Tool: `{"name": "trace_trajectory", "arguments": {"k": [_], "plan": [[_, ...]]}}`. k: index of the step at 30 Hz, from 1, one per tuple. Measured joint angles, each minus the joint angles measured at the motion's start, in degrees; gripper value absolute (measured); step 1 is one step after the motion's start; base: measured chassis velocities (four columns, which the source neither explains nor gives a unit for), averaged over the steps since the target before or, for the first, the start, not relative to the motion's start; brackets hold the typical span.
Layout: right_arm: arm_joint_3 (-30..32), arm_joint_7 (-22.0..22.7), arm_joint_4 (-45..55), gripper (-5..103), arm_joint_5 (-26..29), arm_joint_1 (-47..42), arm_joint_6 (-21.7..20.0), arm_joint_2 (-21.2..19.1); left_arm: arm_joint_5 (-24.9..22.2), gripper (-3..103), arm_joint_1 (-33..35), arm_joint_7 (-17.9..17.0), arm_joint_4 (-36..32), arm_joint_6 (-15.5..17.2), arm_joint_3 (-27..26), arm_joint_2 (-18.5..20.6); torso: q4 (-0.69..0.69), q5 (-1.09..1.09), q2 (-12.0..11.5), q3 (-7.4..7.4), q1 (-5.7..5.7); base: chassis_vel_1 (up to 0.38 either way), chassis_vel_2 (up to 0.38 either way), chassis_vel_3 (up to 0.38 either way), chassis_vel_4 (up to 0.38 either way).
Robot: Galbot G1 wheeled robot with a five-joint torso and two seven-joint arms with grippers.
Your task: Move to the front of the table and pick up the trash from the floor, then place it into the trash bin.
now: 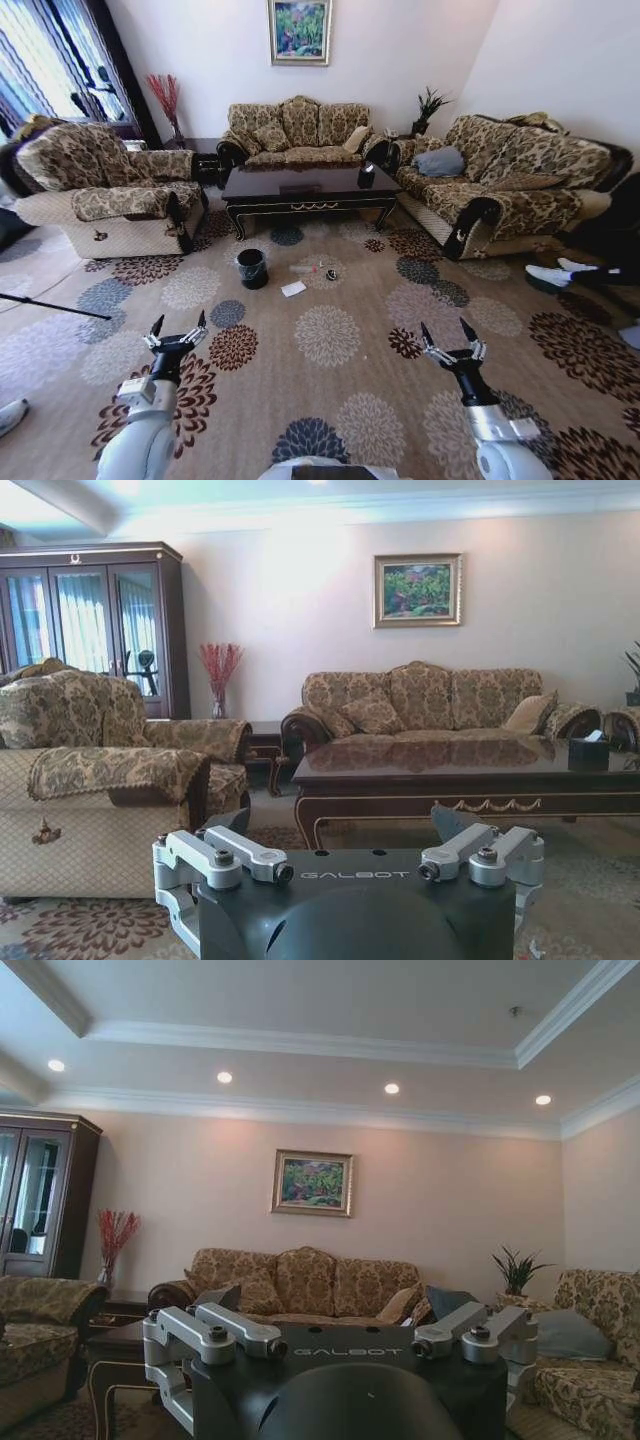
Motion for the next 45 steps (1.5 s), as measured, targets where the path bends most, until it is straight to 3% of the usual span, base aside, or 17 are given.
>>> {"name": "trace_trajectory", "arguments": {"k": [7, 14, 26, 31, 33, 38, 45], "plan": [[0.8, 2.2, 0.3, 100, 1.7, 0.0, -1.1, 0.4, -1.3, 100, -0.2, -0.4, -0.9, 0.1, -0.6, 3.1, -0.02, 0.00, 0.0, 0.00, 0.00, 0.000, 0.000, 0.000, 0.000], [1.7, 4.8, 3.5, 100, 1.7, -1.2, -3.0, 1.2, -3.3, 100, -1.1, -1.8, -4.4, 2.3, -0.2, 5.1, -0.02, 0.00, 0.0, 0.01, 0.01, 0.000, 0.000, 0.000, 0.000], [3.9, 5.8, 5.3, 100, 0.9, -2.6, -4.4, 2.0, -3.9, 100, -4.5, -2.1, -5.3, 3.0, 1.5, 8.9, -0.02, 0.00, 0.0, 0.01, 0.02, 0.000, 0.000, 0.000, 0.000], [3.3, 6.3, 5.5, 100, 2.3, -0.8, -4.4, 0.7, -2.0, 100, -3.9, -1.9, -5.2, 1.5, 1.8, 2.7, -0.03, 0.00, 0.0, 0.02, 0.03, 0.000, 0.000, 0.000, 0.000], [2.3, 7.4, 6.1, 100, 3.6, 0.8, -5.8, -0.9, -0.1, 100, 1.6, -1.1, -6.4, -0.2, 1.3, -1.2, -0.02, 0.00, 0.0, 0.01, 0.02, 0.000, 0.000, 0.000, 0.000], [0.9, 8.7, 5.0, 100, 5.1, 4.5, -6.8, -2.8, 3.4, 100, 6.0, 0.2, -5.2, -4.5, -1.3, -4.3, -0.02, -0.01, -0.7, -0.37, -0.35, 0.000, 0.000, 0.000, 0.000], [-0.1, 8.8, 4.2, 100, 6.4, 4.4, -6.9, -3.4, 4.1, 100, 7.5, 0.2, -5.3, -4.5, -2.1, -7.5, -0.04, 0.01, -2.6, -1.34, -1.24, 0.000, 0.000, 0.000, 0.000]]}}
